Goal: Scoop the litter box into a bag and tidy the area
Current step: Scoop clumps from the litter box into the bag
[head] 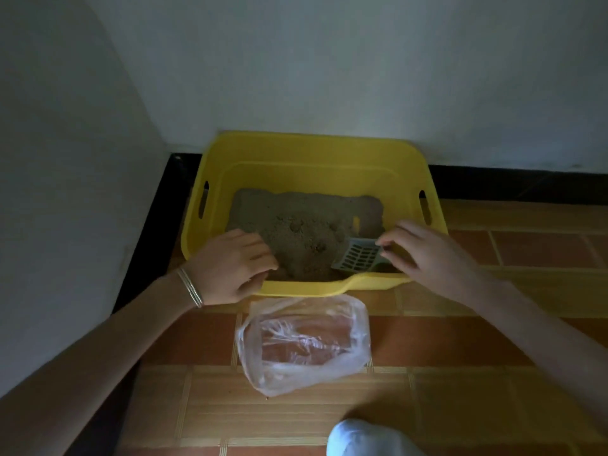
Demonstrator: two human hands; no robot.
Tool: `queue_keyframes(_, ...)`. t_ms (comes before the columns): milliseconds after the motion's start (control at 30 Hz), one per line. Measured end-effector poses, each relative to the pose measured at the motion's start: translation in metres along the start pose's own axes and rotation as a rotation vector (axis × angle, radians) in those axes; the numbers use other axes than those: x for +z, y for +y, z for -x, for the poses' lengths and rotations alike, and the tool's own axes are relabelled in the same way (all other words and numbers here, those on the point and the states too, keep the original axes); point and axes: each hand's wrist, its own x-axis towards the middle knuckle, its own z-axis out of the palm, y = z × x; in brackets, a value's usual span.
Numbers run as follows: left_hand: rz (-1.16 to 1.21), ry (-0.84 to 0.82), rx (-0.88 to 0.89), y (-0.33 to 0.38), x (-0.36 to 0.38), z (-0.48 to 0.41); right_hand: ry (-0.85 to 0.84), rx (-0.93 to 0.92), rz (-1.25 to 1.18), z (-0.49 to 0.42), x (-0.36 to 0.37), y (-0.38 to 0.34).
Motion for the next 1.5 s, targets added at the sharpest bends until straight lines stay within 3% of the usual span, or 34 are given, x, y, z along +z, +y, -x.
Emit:
queue_keyframes(100, -0.025, -0.121, -0.089, -0.028, -0.013, -0.003, -0.202, 0.247, 0.023, -0.024, 0.009, 0.024)
queue_keyframes(200, 0.020, -0.094, -0.212, -0.031, -0.019, 0.000, -0.445, 0.362, -0.007, -0.035, 0.019, 0.031)
queue_keyframes(400, 0.095, 0.074, -0.301, -0.028, 0.017, 0.010, -0.564, 0.461, 0.056, -0.055, 0.046, 0.048)
queue_keyframes(600, 0.060, 0.044, -0.316, -0.023, 0.025, 0.033, -0.679, 0.614, 0.013, -0.057, 0.063, 0.057)
queue_keyframes(867, 0.059, 0.066, -0.322, -0.023, 0.026, 0.028, -0.491, 0.621, -0.035, -0.054, 0.056, 0.072)
queue_keyframes(1033, 0.052, 0.090, -0.329, -0.023, 0.030, 0.028, -0.527, 0.464, 0.217, -0.059, 0.039, 0.077)
queue_keyframes(1167, 0.041, 0.079, -0.296, -0.026, 0.034, 0.031, -0.404, 0.440, 0.393, -0.073, 0.040, 0.087)
queue_keyframes(1267, 0.034, 0.083, -0.299, -0.028, 0.033, 0.029, -0.335, 0.509, 0.322, -0.085, 0.050, 0.092)
queue_keyframes(1500, 0.046, 0.102, -0.348, -0.024, 0.033, 0.028, -0.354, 0.567, -0.015, -0.104, 0.074, 0.109)
